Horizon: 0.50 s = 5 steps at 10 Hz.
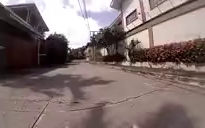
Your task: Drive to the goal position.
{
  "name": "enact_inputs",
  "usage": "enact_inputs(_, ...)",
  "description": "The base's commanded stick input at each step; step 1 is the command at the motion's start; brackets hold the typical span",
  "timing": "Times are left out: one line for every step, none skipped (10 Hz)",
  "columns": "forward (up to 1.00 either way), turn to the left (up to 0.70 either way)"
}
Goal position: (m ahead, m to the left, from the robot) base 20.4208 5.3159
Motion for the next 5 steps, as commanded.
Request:
enact_inputs(0.7,0.0)
enact_inputs(0.7,0.0)
enact_inputs(0.7,0.0)
enact_inputs(0.7,0.0)
enact_inputs(0.7,0.0)
